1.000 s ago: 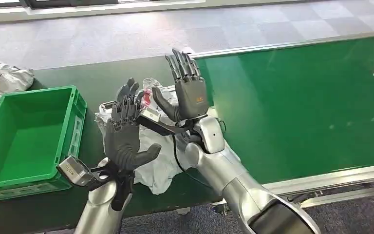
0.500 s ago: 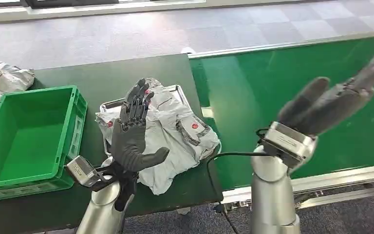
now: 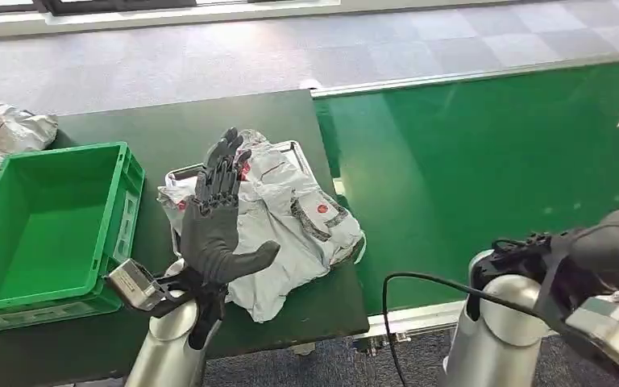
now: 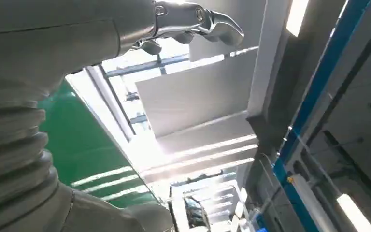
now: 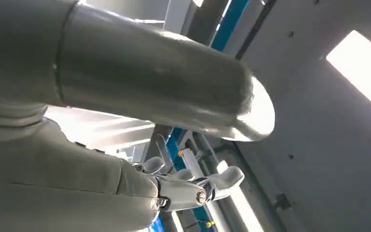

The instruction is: Moved the parcel from conveyor to table for the left to box.

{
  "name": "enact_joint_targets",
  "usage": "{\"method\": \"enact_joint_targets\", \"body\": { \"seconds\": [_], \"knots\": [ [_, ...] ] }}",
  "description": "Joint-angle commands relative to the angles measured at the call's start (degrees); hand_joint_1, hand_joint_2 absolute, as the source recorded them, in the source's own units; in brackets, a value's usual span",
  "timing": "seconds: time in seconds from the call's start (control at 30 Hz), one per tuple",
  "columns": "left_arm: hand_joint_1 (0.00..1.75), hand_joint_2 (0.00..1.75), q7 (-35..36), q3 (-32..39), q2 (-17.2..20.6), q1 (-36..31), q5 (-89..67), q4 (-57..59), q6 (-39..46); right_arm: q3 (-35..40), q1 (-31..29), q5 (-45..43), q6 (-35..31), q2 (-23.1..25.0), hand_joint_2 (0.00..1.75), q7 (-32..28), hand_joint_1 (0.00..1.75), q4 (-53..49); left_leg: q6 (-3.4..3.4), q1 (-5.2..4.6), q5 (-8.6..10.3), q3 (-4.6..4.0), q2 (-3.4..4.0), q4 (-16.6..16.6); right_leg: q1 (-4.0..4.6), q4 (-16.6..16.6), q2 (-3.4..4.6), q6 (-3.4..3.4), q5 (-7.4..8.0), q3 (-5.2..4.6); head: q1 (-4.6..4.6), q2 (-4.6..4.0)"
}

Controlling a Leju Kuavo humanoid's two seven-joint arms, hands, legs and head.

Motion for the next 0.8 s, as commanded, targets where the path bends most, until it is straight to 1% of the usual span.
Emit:
{"method": "enact_joint_targets", "body": {
  "seconds": [0.03, 0.1, 0.13, 0.2, 0.23, 0.27, 0.33, 0.37, 0.4, 0.53, 0.7, 0.8],
  "knots": [
    [0.00, 1.75, 12.5, -4.2, 4.9, -13.6, -41.8, 22.5, 27.4, 0.1, 3.0, -1.8, 0.1, -0.6, 0.00, 0.0, 0.00, -7.3, 0.03, -0.01, 0.07, 0.07, -0.38, -0.1, -0.01, 0.0, -0.28, -0.04, -0.05, 0.15, -0.02, 0.00],
    [0.00, 1.75, 14.4, -4.6, 5.3, -16.9, -47.3, 28.0, 28.7, 0.4, 3.0, -0.5, 0.1, -0.6, 0.00, 0.0, 0.00, -6.0, 0.04, 0.03, 0.14, 0.08, -0.61, -0.1, 0.03, -0.1, -0.43, -0.07, -0.03, 0.24, -0.02, 0.00],
    [0.00, 1.75, 14.4, -4.6, 5.3, -16.9, -47.3, 28.0, 28.7, 0.4, 3.0, -0.5, 0.1, -0.6, 0.00, 0.0, 0.00, -6.0, 0.05, 0.03, 0.17, 0.15, -0.62, -0.2, 0.04, -0.2, -0.40, -0.09, 0.00, 0.31, 0.00, 0.00],
    [0.00, 1.75, 18.4, -5.6, 5.5, -22.1, -56.9, 36.7, 28.3, 0.3, 2.2, 0.3, 0.1, -0.6, 0.00, 0.0, 0.00, -1.4, 0.06, 0.03, 0.11, 0.17, -0.38, -0.2, 0.03, -0.2, -0.16, -0.08, 0.03, 0.27, -0.02, 0.00],
    [0.00, 1.75, 18.6, -6.1, 5.7, -23.9, -58.6, 39.9, 27.3, 0.1, 1.6, 0.2, 0.1, -0.6, 0.00, 0.0, 0.00, -0.1, 0.04, 0.02, 0.05, 0.14, -0.24, -0.1, 0.02, -0.1, -0.09, -0.05, 0.03, 0.22, 0.00, 0.00],
    [0.00, 1.75, 19.2, -7.0, 6.0, -25.1, -60.5, 42.1, 26.0, 0.0, 1.3, 0.1, 0.1, -0.6, 0.00, 0.0, 0.00, 0.5, 0.05, 0.04, 0.09, 0.19, -0.24, -0.1, 0.03, -0.1, -0.07, -0.07, 0.07, 0.28, -0.02, 0.00],
    [0.00, 1.75, 18.5, -7.9, 6.3, -26.4, -61.8, 45.1, 23.2, -0.2, 1.0, 0.2, 0.1, -0.6, 0.00, 0.0, 0.00, 1.4, 0.07, 0.07, 0.12, 0.27, -0.14, -0.2, 0.06, -0.2, 0.03, -0.09, 0.15, 0.32, 0.00, 0.00],
    [0.00, 1.75, 17.9, -8.1, 6.4, -26.8, -62.0, 46.0, 22.1, -0.5, 1.0, 0.6, 0.1, -0.6, 0.00, 0.0, 0.00, 1.7, 0.08, 0.08, 0.20, 0.26, -0.23, -0.3, 0.08, -0.3, 0.01, -0.10, 0.20, 0.35, 0.00, 0.00],
    [0.00, 1.75, 17.1, -8.3, 6.4, -27.1, -62.2, 46.9, 20.5, -0.8, 1.1, 0.3, 0.1, -0.6, 0.00, 0.0, 0.00, 2.3, 0.07, 0.06, 0.20, 0.25, -0.15, -0.2, 0.06, -0.3, 0.10, -0.09, 0.18, 0.32, 0.00, 0.00],
    [0.00, 1.75, 17.1, -8.7, 6.3, -27.8, -62.9, 47.3, 19.4, -1.2, 1.4, 0.5, 0.1, -0.6, 0.00, 0.0, 0.00, 2.6, 0.02, 0.04, 0.08, 0.15, 0.01, 0.0, 0.03, -0.1, 0.12, -0.04, 0.10, 0.18, 0.00, 0.00],
    [0.00, 1.75, 17.7, -9.0, 5.7, -29.1, -63.6, 49.1, 17.7, -2.1, 2.0, 1.3, 0.1, -0.6, 0.00, 0.0, 0.00, 3.2, 0.04, 0.07, 0.10, 0.18, -0.11, -0.1, 0.06, -0.1, 0.08, -0.06, 0.09, 0.24, -0.02, 0.00],
    [0.00, 1.75, 17.7, -9.1, 5.4, -29.9, -63.9, 50.2, 16.4, -1.8, 2.9, 0.1, 0.1, -0.6, 0.00, 0.0, 0.00, 3.0, 0.07, 0.09, 0.13, 0.24, -0.14, -0.2, 0.09, -0.2, 0.13, -0.08, 0.13, 0.31, 0.00, 0.00]
  ]
}}
